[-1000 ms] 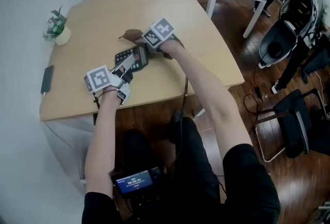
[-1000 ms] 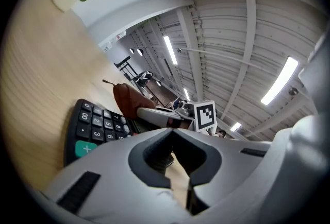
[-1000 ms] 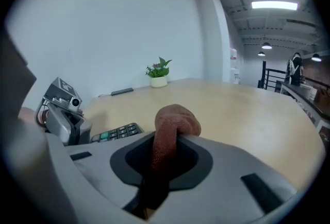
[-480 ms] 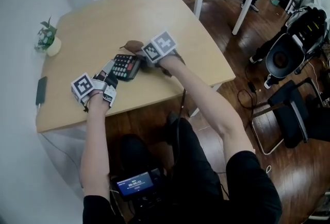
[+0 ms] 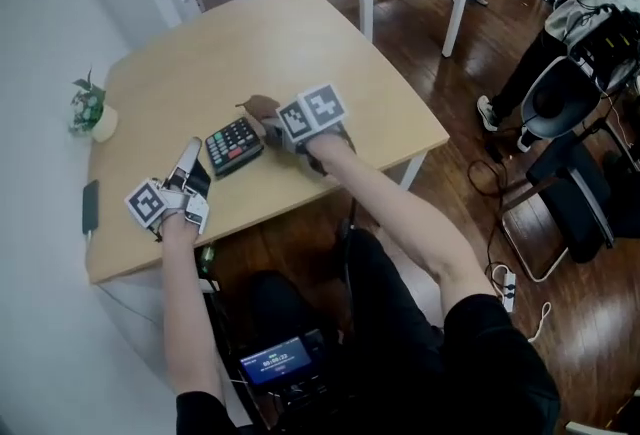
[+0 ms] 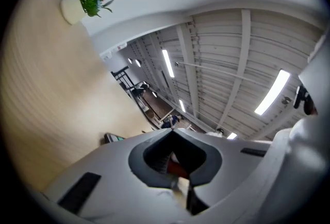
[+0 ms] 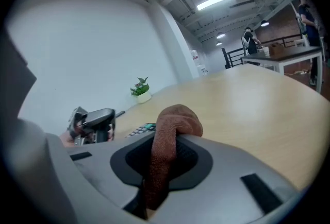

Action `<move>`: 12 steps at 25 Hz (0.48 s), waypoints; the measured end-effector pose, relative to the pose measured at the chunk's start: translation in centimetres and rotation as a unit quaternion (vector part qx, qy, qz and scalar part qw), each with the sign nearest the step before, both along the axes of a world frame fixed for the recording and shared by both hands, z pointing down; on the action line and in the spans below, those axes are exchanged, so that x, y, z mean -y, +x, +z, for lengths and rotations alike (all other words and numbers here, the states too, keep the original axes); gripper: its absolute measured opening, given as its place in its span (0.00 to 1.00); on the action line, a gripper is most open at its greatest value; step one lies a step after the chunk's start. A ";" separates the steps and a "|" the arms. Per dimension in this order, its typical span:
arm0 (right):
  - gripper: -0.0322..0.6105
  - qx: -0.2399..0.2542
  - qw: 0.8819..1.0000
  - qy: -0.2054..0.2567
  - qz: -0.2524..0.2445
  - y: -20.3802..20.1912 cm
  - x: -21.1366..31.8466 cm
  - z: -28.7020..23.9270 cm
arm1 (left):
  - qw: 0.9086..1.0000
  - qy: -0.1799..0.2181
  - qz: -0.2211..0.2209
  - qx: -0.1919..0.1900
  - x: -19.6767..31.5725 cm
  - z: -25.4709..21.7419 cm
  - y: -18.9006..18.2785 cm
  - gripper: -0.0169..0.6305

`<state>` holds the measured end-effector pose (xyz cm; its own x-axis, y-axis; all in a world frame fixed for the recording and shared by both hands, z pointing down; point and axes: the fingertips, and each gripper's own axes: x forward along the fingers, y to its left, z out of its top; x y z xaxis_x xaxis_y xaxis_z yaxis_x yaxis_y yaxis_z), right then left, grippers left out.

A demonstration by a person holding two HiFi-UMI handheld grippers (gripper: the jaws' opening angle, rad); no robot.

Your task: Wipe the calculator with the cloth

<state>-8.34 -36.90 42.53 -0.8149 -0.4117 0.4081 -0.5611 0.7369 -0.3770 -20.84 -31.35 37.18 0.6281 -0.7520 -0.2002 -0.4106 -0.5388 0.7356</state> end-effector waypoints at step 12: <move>0.14 -0.111 0.993 -0.035 -0.028 -6.0 6.8 3.5 | 0.986 -0.012 0.090 0.139 -1.8 3.0 8.3 0.01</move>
<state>-14.37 -43.65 45.98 -0.7223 -0.3331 0.6061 -0.5952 0.7458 -0.2993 -12.51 -29.56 40.19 0.7802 -0.6253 0.0154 -0.4976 -0.6056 0.6210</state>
